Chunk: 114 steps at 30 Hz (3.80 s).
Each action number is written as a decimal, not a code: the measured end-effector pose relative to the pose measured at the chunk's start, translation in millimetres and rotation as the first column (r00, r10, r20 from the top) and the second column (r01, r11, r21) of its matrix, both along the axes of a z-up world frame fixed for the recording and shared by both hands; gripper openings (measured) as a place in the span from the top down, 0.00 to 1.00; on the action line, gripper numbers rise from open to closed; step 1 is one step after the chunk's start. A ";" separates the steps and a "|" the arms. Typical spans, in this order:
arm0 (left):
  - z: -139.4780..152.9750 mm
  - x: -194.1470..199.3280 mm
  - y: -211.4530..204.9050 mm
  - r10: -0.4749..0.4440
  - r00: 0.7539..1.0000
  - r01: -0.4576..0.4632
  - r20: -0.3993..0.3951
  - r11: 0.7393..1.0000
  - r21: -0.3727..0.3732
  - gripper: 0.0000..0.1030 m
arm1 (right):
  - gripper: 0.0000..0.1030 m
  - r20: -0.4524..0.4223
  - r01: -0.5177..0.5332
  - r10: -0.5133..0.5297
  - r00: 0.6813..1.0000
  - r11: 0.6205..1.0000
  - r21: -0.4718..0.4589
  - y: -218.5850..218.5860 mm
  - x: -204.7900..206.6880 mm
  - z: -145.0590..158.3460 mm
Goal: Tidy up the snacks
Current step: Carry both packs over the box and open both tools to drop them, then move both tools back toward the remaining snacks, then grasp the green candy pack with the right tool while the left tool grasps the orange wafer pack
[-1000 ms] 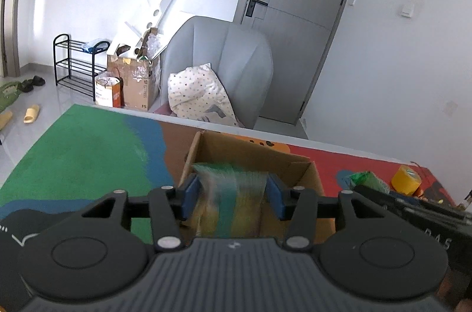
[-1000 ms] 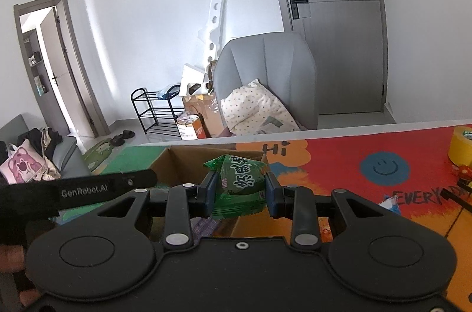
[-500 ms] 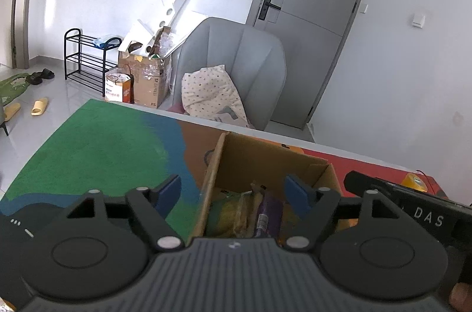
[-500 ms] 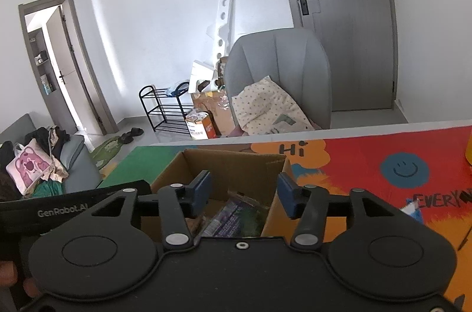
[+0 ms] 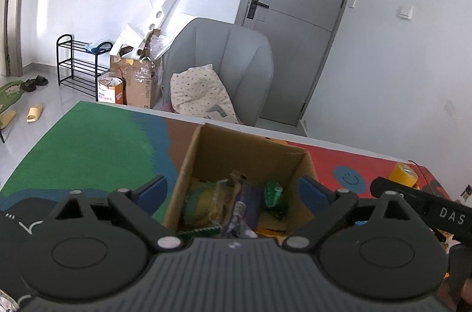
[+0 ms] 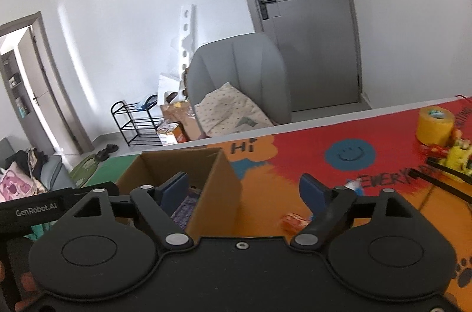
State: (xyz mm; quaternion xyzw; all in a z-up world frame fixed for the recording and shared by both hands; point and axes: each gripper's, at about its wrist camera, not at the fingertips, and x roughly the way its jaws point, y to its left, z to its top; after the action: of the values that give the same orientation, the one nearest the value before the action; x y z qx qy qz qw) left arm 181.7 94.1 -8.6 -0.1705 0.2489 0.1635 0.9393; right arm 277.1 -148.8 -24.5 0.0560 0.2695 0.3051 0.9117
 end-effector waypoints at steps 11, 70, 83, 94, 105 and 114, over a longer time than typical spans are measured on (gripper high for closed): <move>3.9 0.9 -39.2 -0.070 0.998 0.070 0.000 0.998 0.011 0.06 | 0.09 0.000 0.074 -0.074 0.997 0.997 0.028 -42.5 -1.9 -2.4; -74.2 115.2 -152.7 -0.094 0.978 0.095 -0.185 0.995 -0.005 0.48 | 0.69 -0.222 0.029 -0.028 0.975 1.000 -0.001 -91.2 66.5 -114.8; -100.1 132.1 -147.6 -0.054 0.981 0.050 -0.188 0.998 -0.029 0.49 | 0.70 -0.196 0.099 -0.101 0.975 0.995 -0.020 -97.1 68.4 -113.0; -103.6 154.6 -148.5 -0.035 0.982 0.029 -0.185 0.999 -0.030 0.48 | 0.70 -0.203 0.105 -0.105 0.973 0.994 -0.013 -97.8 70.9 -113.4; -106.2 146.6 -156.6 -0.085 0.968 0.095 -0.236 0.995 0.032 0.81 | 0.73 -0.176 0.113 -0.119 0.977 0.993 -0.045 -91.5 60.2 -105.9; -101.9 129.8 -148.8 -0.125 0.961 0.126 -0.246 0.992 -0.008 0.83 | 0.74 -0.140 0.139 -0.141 0.980 0.990 -0.029 -91.9 43.6 -86.2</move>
State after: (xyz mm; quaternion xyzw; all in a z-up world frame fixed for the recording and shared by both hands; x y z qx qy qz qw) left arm 311.5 -54.6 -110.5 -0.1291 0.3732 0.1245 0.9102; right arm 320.7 -240.7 -110.7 0.0877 0.3320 0.2328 0.9099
